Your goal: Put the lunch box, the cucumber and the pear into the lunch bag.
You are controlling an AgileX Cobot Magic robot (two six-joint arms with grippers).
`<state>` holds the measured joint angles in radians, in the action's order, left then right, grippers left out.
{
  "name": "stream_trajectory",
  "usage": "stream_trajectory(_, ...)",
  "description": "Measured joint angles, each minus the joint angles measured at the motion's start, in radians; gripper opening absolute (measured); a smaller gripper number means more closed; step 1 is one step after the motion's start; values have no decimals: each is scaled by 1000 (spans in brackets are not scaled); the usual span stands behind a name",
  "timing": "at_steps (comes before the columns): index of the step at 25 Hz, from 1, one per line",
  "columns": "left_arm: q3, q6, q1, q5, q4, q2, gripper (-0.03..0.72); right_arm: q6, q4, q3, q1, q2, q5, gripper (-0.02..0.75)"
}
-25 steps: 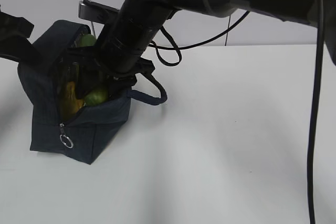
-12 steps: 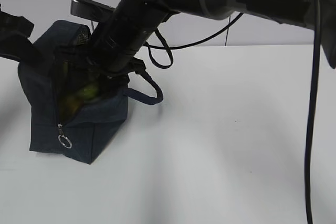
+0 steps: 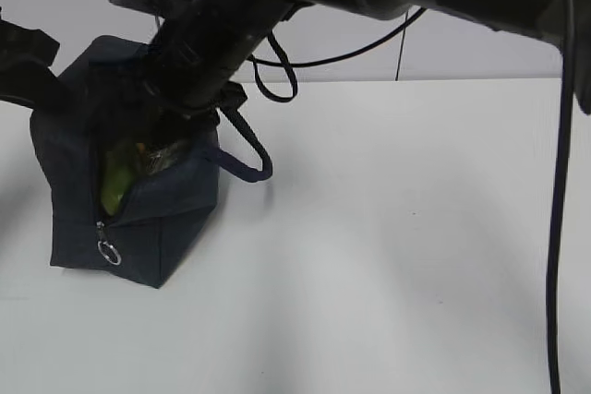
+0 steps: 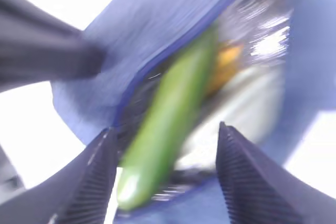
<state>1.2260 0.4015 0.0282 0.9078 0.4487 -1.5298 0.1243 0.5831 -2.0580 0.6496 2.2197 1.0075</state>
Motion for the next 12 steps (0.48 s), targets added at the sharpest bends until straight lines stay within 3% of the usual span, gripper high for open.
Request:
stream_trajectory(4, 0, 1, 0, 1, -1, 0, 22, -3, -92, -93, 0, -18, 7, 465)
stream_trajectory(8, 0, 1, 0, 1, -1, 0, 22, -117, -297, -153, 0, -49, 58, 465)
stream_trajectory(12, 0, 1, 0, 2, -1, 0, 22, -185, -417, -156, 0, -45, 127, 466)
